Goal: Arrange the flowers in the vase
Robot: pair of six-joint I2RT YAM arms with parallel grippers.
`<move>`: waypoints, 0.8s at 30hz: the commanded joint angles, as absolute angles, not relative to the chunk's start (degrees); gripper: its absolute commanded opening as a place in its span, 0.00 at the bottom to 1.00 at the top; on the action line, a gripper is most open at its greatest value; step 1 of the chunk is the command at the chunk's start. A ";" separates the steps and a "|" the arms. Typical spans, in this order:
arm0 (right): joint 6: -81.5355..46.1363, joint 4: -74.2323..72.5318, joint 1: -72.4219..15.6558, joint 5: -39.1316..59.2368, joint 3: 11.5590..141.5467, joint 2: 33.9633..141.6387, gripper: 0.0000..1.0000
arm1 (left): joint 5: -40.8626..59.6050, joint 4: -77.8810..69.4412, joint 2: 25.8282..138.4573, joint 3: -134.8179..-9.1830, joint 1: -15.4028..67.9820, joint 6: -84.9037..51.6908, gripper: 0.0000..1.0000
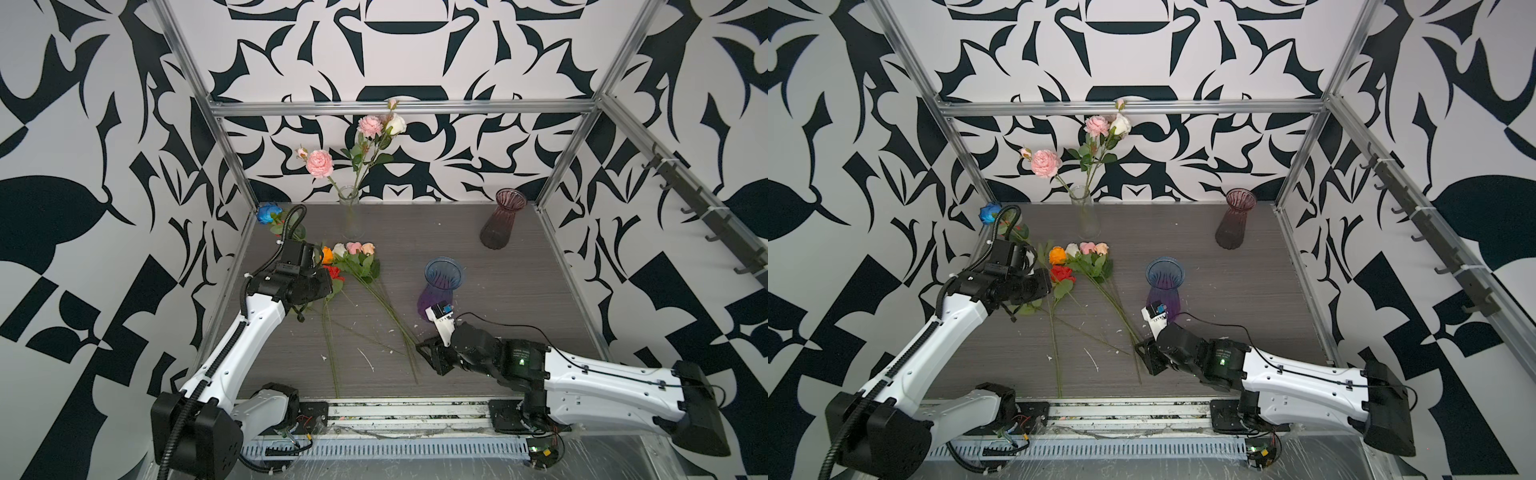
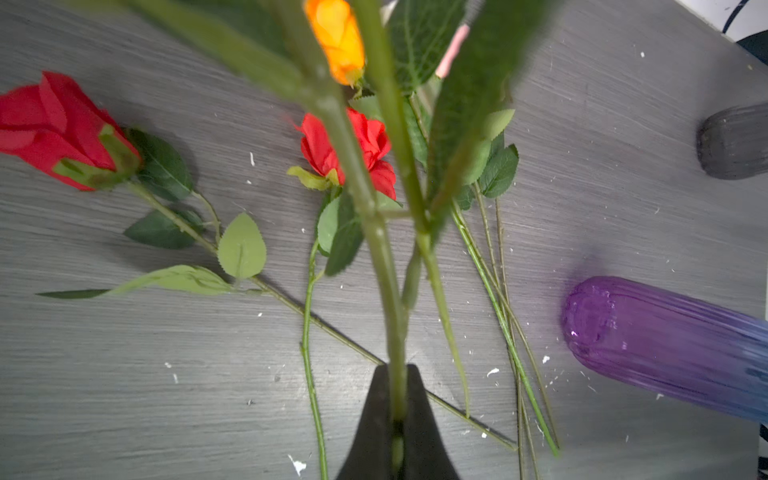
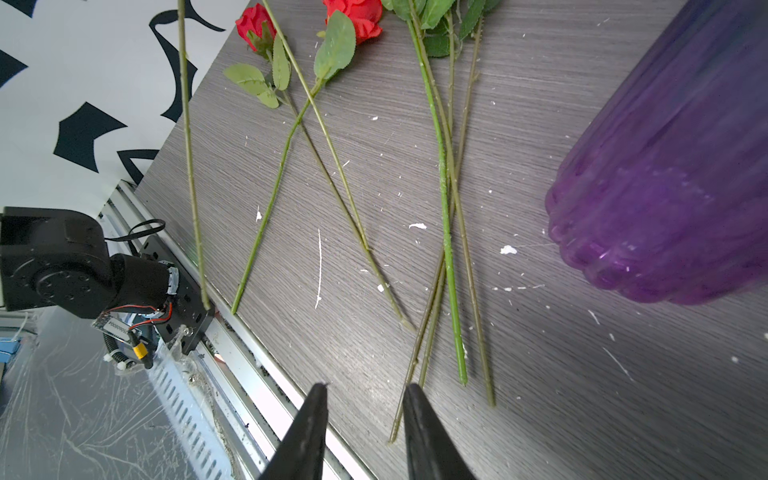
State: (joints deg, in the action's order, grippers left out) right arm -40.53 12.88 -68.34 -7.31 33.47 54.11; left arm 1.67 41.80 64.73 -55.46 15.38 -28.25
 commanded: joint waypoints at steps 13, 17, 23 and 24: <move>-40.52 11.58 -68.38 -7.34 34.80 55.28 0.35 | 9.00 38.52 61.80 -50.10 15.21 -28.92 0.90; -40.39 11.58 -68.38 -7.12 35.20 56.06 0.35 | 12.36 36.04 63.09 -49.31 15.21 -30.67 0.86; -40.25 11.68 -68.38 -6.99 35.29 56.11 0.35 | 18.89 26.37 67.11 -44.84 15.21 -36.09 0.70; -40.32 11.69 -68.38 -7.07 35.11 55.86 0.35 | 19.38 24.81 67.93 -44.11 15.21 -36.83 0.69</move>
